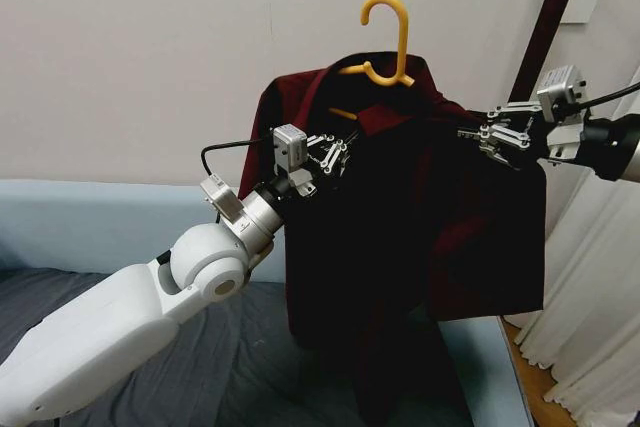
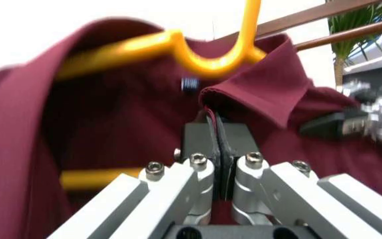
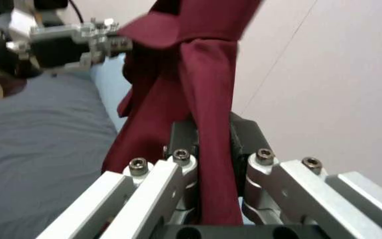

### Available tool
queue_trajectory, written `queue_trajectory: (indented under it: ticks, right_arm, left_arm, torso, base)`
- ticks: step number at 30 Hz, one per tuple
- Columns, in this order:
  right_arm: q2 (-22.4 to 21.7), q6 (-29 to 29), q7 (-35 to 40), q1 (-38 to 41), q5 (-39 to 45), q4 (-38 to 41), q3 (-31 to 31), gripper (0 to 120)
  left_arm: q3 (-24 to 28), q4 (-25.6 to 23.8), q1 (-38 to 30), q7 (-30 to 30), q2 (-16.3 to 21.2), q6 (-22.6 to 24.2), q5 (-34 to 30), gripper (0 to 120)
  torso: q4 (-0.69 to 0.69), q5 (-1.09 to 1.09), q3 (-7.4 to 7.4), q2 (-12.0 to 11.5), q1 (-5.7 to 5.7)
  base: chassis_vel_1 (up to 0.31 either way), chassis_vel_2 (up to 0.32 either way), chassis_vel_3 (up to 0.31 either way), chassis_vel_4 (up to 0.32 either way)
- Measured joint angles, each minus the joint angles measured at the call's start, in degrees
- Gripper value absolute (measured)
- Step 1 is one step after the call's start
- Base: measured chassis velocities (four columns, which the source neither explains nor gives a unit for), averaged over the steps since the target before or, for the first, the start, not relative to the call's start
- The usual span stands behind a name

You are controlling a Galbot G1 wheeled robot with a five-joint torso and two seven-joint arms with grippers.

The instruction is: Pick up the clothes from the sofa and hang them on the clothes hanger.

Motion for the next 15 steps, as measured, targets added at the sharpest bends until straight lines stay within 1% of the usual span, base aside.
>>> queue_trajectory:
  ticks: [3,7,8,11,15]
  right_arm:
    - [-0.3,-0.9,0.2,-0.5,-0.5,0.5,0.0,7]
    - [-0.9,-4.0,-0.3,-0.7,-0.3,0.3,-0.1,7]
    - [-0.9,-4.0,-0.3,-0.7,-0.3,0.3,-0.1,7]
    - [-1.0,-5.6,-0.7,-0.6,1.2,-0.5,-0.1,7]
    - [-1.1,-6.0,-1.0,-0.6,2.5,-1.0,0.0,7]
  left_arm:
    - [0.0,-0.1,-0.2,0.0,0.1,0.0,0.0,0]
    - [0.0,0.1,-0.7,0.1,0.3,0.3,0.4,0]
    - [0.0,0.1,-0.7,0.1,0.3,0.3,0.4,0]
    - [0.2,0.2,0.6,0.2,0.6,0.8,1.9,0]
    - [0.6,0.1,2.4,0.1,0.6,0.8,3.3,0]
  torso:
    - [0.01,0.00,0.00,0.0,0.00]
    - [0.00,0.00,0.00,0.0,0.00]
    - [0.00,0.00,0.00,0.0,0.00]
    - [0.00,0.00,0.00,0.0,0.00]
    - [0.01,0.00,0.00,0.0,0.00]
  base:
    - [0.000,0.000,0.000,0.000]
    - [0.000,0.000,0.000,0.000]
    - [0.000,0.000,0.000,0.000]
    - [0.000,0.000,0.000,0.000]
    - [0.000,0.000,0.000,0.000]
